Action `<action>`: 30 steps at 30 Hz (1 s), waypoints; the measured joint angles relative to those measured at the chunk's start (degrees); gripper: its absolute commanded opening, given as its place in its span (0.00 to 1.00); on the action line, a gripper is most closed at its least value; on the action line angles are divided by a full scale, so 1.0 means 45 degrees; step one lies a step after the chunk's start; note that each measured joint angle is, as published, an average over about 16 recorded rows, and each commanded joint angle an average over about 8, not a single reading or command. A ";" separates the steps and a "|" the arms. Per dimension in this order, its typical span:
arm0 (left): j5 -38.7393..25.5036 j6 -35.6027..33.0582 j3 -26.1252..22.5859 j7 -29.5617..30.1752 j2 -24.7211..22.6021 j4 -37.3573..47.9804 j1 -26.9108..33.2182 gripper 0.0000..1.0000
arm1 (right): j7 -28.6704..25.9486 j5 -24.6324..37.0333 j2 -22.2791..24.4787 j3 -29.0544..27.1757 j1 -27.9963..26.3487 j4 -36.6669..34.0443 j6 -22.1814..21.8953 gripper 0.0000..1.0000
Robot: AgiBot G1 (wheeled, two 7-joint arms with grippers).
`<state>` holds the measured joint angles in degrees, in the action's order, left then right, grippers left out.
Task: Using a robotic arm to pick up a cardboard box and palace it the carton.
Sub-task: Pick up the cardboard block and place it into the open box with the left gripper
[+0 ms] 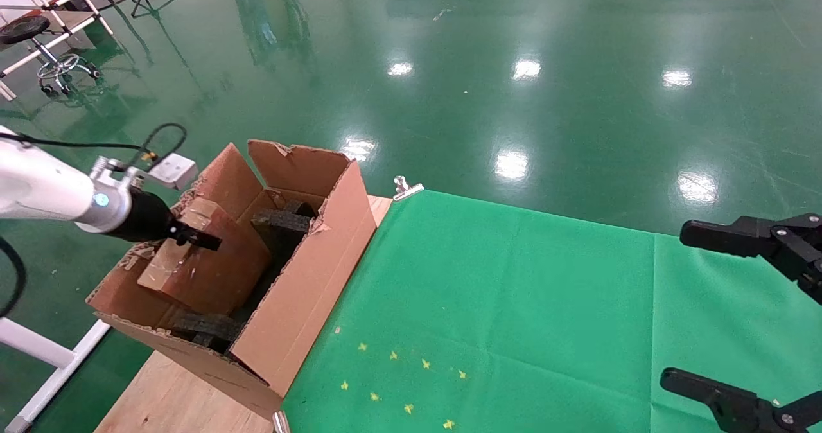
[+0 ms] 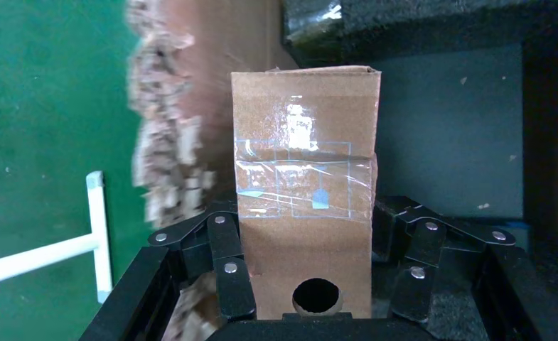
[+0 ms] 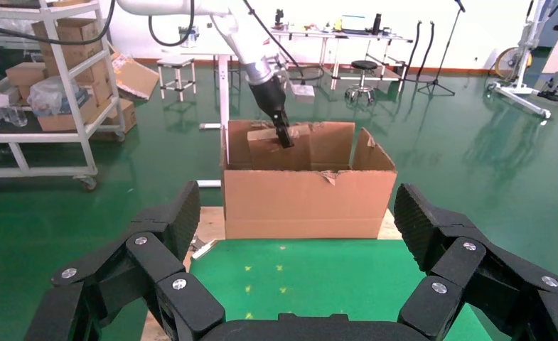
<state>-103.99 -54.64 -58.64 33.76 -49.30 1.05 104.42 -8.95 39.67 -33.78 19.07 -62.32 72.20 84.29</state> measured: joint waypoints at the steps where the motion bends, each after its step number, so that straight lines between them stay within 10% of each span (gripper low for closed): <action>1: -0.0011 0.0072 -0.0007 0.0052 -0.0053 0.0002 -0.0110 0.00 | 0.0000 0.0000 0.0000 0.0000 0.0000 0.0000 0.0000 1.00; 11: -0.0068 0.0747 -0.0043 0.0727 -0.0557 0.0026 -0.1023 0.03 | 0.0001 -0.0001 0.0001 0.0002 0.0000 -0.0001 -0.0001 1.00; 19: -0.0054 0.1047 -0.0026 0.1069 -0.0757 -0.0007 -0.1346 1.00 | 0.0002 -0.0003 0.0002 0.0002 0.0001 -0.0003 -0.0003 1.00; 30: -0.0043 0.1183 -0.0019 0.1095 -0.0750 -0.0051 -0.1341 1.00 | 0.0003 -0.0004 0.0002 0.0002 0.0002 -0.0004 -0.0004 1.00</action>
<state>-104.18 -49.31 -58.73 38.69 -52.67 0.82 98.38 -8.93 39.65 -33.77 19.08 -62.31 72.19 84.27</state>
